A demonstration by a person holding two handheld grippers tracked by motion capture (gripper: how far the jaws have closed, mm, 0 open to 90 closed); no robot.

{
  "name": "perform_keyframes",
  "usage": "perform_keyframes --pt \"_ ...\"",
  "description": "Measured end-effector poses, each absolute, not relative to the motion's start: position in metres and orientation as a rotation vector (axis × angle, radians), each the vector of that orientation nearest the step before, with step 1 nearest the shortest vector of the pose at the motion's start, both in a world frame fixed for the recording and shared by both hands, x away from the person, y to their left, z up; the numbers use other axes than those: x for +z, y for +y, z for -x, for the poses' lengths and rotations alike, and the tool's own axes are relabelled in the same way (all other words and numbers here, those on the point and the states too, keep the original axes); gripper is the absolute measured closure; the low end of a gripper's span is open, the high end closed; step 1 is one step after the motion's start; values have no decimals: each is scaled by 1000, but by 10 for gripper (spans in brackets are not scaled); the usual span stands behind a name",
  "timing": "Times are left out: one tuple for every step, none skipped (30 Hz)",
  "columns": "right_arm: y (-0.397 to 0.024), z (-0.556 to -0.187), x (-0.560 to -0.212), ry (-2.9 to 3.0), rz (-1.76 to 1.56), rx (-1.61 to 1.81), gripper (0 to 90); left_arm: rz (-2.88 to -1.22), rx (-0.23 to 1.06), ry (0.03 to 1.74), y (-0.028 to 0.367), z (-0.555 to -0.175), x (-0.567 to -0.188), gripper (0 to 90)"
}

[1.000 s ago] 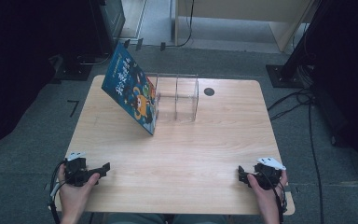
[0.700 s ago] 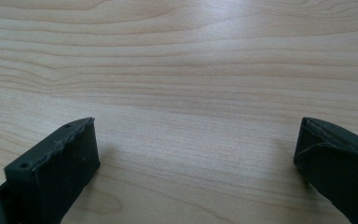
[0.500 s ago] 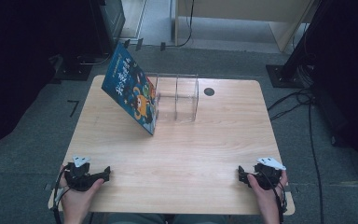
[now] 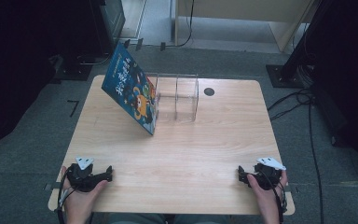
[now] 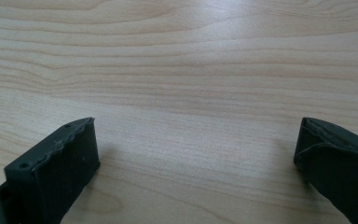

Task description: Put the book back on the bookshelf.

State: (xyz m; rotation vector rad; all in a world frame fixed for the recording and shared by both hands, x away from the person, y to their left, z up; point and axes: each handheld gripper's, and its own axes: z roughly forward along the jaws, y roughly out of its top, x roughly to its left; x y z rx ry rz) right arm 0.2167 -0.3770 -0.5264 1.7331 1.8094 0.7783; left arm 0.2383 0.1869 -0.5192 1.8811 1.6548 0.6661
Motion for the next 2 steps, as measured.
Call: perform_keyframes --pt "-377 -217 -526 1809 -1734 778 0 -1881 666 1654 187 -238 -519 0" --pt "-377 -217 -526 1809 -1734 778 0 -1881 666 1654 187 -238 -519 0"
